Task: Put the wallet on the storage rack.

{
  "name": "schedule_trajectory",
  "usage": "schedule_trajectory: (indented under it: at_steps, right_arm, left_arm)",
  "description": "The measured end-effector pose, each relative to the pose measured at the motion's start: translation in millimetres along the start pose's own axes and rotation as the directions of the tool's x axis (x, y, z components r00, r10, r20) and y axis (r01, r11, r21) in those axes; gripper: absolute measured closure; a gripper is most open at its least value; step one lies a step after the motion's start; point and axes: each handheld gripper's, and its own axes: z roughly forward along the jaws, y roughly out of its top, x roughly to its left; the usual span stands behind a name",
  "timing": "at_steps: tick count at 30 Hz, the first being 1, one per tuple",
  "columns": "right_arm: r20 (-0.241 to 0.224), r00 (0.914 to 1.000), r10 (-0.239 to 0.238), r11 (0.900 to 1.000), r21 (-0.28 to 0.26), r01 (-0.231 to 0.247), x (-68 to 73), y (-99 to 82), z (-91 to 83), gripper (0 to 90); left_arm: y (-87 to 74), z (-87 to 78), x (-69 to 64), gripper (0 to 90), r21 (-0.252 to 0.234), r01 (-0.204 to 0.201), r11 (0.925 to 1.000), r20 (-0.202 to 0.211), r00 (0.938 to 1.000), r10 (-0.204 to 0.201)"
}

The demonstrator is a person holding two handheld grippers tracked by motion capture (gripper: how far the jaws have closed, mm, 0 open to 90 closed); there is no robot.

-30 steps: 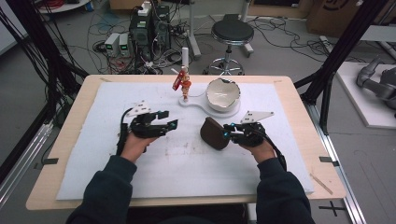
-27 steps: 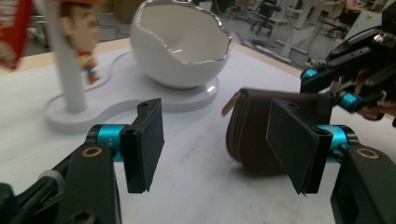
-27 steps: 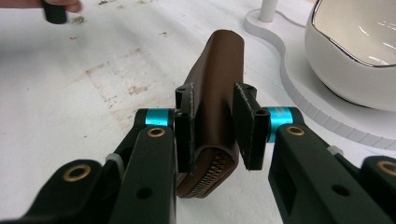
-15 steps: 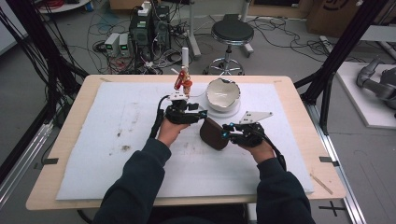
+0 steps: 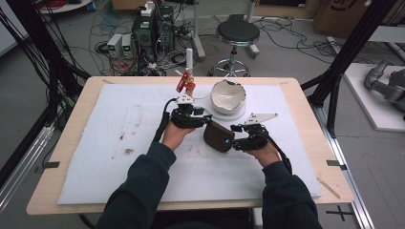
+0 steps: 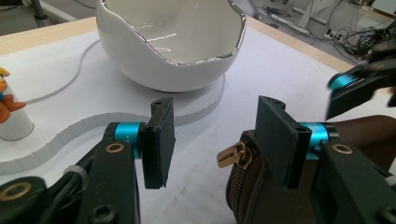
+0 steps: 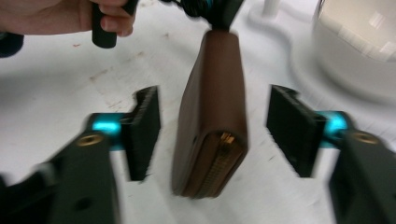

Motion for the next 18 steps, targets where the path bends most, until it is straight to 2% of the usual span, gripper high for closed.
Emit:
schedule_trajectory:
  at_steps: [1,2,3,5,6,9,13,15,18]
  right_arm:
    - [0.009,0.9999,0.008,0.9995,0.031,-0.009,0.0,-1.3,3.7,32.7]
    - [0.006,0.9999,0.016,0.9984,0.054,-0.016,-0.6,-2.3,7.4,40.2]
    - [-0.006,0.9999,0.014,0.9976,0.067,-0.014,-0.8,-2.9,9.4,57.3]
    - [-0.021,0.9996,0.019,0.9978,0.064,-0.017,-1.6,-2.0,9.8,64.0]
    - [-0.035,0.9991,0.025,0.9979,0.061,-0.023,-2.3,-1.8,8.6,65.8]
    - [-0.031,0.9989,0.035,0.9978,0.057,-0.033,-4.2,-2.4,5.5,66.6]
    - [-0.044,0.9963,0.074,0.9972,0.014,-0.074,-10.3,-2.7,-2.4,66.9]
    - [-0.036,0.9963,0.079,0.9968,-0.011,-0.079,-12.2,-2.0,-6.6,66.9]
    - [-0.032,0.9967,0.075,0.9962,-0.042,-0.077,-13.6,0.2,-12.7,66.8]
  left_arm:
    - [0.1,0.0,-0.2,47.2,-0.001,-0.002,1.0000,0.001,1.0000,0.002]
    - [0.2,0.0,-0.5,47.2,-0.002,-0.002,1.0000,0.002,1.0000,0.002]
    - [0.4,-0.4,-0.7,47.1,-0.002,-0.003,1.0000,0.000,1.0000,0.003]
    - [1.5,-3.8,0.6,42.9,-0.001,0.010,1.0000,-0.011,0.9999,-0.010]
    - [2.0,-7.5,2.2,40.2,-0.015,0.025,0.9996,-0.011,0.9996,-0.025]
    - [3.6,-28.0,8.6,37.7,-0.072,0.050,0.9961,-0.021,0.9984,-0.052]
    - [-3.4,-77.0,22.6,34.9,-0.143,0.053,0.9883,-0.068,0.9957,-0.063]
    - [-13.0,-101.7,29.4,32.6,-0.158,0.054,0.9860,-0.105,0.9919,-0.071]
    - [-33.8,-135.1,33.7,25.9,-0.179,0.056,0.9822,-0.177,0.9803,-0.088]
